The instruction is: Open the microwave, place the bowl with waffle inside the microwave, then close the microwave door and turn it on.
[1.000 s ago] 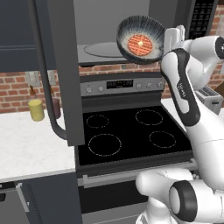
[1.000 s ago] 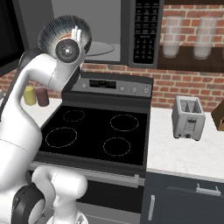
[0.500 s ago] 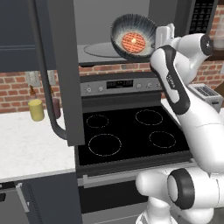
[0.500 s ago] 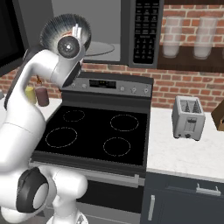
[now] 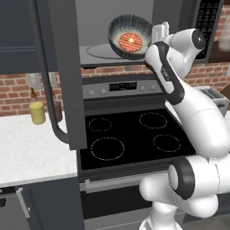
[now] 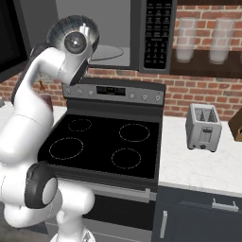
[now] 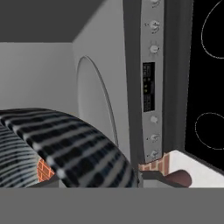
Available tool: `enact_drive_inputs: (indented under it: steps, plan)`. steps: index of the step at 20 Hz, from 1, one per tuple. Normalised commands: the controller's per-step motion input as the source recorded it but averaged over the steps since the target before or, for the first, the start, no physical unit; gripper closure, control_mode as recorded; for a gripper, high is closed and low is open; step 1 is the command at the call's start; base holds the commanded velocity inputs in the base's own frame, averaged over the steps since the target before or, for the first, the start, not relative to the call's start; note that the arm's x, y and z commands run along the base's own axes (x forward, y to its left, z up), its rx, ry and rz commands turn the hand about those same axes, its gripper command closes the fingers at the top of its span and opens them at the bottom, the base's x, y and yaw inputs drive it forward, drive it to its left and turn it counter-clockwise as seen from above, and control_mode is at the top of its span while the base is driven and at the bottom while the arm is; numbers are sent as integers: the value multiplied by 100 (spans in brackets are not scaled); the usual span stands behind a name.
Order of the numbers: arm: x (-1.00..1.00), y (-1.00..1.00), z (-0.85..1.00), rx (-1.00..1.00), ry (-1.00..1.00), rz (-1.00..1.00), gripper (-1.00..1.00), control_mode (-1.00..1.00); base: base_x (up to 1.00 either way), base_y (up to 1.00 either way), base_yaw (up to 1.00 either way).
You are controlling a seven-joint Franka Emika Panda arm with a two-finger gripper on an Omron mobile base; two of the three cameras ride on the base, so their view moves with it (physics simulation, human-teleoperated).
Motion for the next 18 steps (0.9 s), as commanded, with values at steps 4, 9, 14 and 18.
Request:
enact_drive_inputs:
  steps: [4, 9, 14, 18]
  plan:
    - [33, 22, 0, 0, 2, 0, 100, -100, 0, 0, 0]
    - [31, 4, -3, 4, 1, 0, 100, -100, 0, 0, 0]
    - [35, 0, -8, 7, 0, 0, 100, -100, 0, 0, 0]
    - [39, 0, -11, 2, 1, 0, 100, -100, 0, 0, 0]
